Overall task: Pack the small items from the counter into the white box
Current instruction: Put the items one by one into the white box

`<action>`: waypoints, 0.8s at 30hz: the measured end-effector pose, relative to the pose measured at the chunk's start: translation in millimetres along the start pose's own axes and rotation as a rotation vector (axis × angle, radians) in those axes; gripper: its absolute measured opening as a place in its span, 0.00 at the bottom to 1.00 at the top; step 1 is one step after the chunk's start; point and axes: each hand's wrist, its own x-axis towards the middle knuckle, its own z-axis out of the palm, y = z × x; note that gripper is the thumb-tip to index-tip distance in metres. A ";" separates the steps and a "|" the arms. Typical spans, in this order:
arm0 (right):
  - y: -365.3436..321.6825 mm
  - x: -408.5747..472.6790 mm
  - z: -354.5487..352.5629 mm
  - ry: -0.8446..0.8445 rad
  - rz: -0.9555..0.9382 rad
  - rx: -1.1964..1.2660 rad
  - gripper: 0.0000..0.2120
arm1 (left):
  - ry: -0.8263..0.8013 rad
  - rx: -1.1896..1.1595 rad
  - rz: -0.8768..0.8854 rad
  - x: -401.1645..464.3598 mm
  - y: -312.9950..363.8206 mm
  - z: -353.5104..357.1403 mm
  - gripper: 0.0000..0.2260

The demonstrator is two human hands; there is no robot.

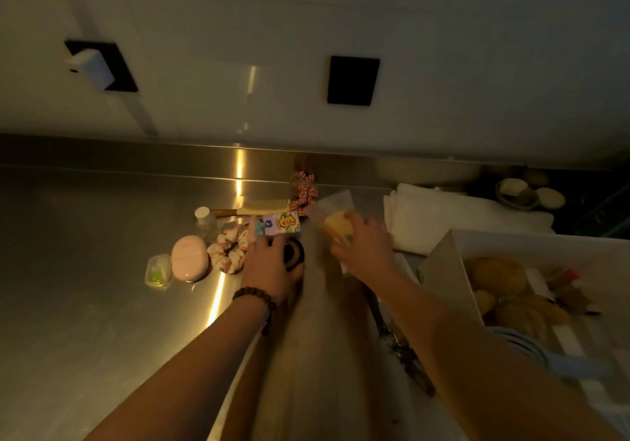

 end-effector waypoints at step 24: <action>243.1 -137.4 -213.6 0.198 0.185 0.031 0.28 | 0.030 -0.237 0.516 -42.2 264.3 5.3 0.28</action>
